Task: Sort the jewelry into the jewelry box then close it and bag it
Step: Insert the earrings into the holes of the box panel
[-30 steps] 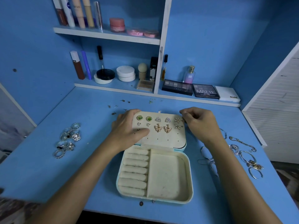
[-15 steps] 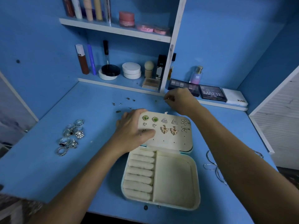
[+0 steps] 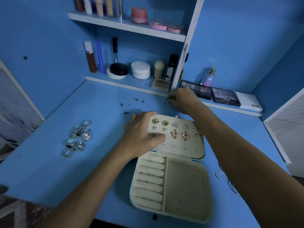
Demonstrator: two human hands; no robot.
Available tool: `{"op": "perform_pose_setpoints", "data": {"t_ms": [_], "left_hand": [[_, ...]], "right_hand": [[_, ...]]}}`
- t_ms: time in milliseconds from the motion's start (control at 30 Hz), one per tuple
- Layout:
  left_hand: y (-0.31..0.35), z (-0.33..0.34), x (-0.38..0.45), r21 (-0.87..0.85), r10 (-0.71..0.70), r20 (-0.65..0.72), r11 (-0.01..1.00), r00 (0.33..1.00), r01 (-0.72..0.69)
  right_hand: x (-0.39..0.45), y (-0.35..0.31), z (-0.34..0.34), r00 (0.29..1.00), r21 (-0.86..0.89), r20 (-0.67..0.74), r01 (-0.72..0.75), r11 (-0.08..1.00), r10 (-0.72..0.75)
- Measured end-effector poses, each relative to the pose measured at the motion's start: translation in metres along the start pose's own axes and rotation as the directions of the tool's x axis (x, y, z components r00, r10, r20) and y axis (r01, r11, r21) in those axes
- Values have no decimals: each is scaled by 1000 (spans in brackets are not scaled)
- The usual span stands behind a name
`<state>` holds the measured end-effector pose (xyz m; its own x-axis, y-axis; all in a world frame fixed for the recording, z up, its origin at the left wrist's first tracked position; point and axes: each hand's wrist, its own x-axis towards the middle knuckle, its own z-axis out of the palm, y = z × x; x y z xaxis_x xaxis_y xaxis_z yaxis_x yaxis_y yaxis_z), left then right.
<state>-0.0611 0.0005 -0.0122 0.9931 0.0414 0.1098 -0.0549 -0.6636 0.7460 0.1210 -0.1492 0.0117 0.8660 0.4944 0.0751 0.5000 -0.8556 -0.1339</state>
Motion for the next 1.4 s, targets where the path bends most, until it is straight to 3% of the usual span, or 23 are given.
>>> {"op": "perform_pose_setpoints", "data": {"t_ms": [467,667,800,933,1067,1400], "left_hand": [[2,-1,-1,0,-11,4,1000,1000,11],[4,-4,-3,-56,-10,6,998,1000,10],[7,-8,-6,-105,-3,13,994,1000,4],[8,-12,-11,-154,18,28,988,999,-13],[12,-17,-15,-135,52,-4,990,999,-52],[16,-17,-34,-108,245,-213,956,946,-272]], "right_hand": [[2,-4,-2,1000,-69,10,4,998,-3],[-11,-1,-11,999,44,-46,9,999,-7],[-30,-1,-28,991,217,-84,-82,973,102],[-47,5,-44,960,510,-56,-207,835,273],[-70,14,-54,931,762,-44,-203,615,362],[-112,27,-52,932,883,-18,-154,442,362]]}}
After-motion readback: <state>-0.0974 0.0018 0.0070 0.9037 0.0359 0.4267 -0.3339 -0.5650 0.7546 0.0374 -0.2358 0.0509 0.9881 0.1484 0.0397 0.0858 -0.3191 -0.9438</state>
